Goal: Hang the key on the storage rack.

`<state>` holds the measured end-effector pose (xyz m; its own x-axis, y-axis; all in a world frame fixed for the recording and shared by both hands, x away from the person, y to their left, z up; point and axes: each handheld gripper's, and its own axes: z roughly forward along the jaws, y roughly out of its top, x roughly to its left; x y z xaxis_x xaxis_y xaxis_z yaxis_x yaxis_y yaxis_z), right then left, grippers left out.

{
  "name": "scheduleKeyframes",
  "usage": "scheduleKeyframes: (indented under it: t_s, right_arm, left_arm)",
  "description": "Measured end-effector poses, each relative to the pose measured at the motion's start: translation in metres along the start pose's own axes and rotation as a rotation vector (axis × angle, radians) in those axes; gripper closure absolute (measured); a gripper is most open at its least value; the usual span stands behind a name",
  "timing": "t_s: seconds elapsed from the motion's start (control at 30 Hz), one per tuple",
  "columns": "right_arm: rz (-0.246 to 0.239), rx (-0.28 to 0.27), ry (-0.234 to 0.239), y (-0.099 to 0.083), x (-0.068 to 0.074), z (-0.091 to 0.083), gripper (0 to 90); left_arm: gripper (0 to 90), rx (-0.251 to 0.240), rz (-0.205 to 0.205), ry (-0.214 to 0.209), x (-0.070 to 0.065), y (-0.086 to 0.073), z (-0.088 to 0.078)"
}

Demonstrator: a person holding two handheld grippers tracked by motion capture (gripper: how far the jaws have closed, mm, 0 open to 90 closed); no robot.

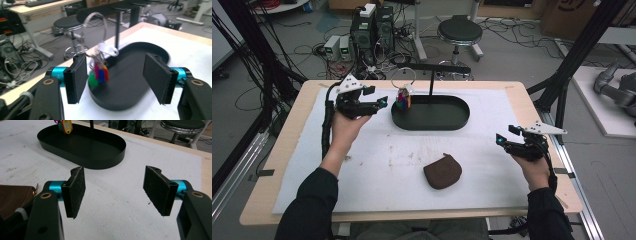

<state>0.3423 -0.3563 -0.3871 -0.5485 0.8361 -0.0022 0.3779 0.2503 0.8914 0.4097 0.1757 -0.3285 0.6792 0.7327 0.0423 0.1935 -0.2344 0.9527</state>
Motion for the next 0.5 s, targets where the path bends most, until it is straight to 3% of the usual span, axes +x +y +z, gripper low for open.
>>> scheduleKeyframes:
  t_s: [0.3, 0.47, 0.5]
  right_arm:
    - [-0.015, -0.012, 0.018, 0.002, 0.010, 0.003, 35.1]
    - [-0.013, -0.024, 0.020, 0.001, 0.012, 0.003, 35.0]
    - [-0.014, -0.024, 0.019, 0.000, 0.013, 0.003, 35.1]
  left_arm:
    - [24.7, 0.013, 0.029, 0.025, -0.027, -0.034, -0.040]
    - [22.9, 0.000, 0.018, 0.037, -0.031, -0.051, -0.056]
    - [22.9, 0.007, 0.010, 0.047, -0.030, -0.061, -0.062]
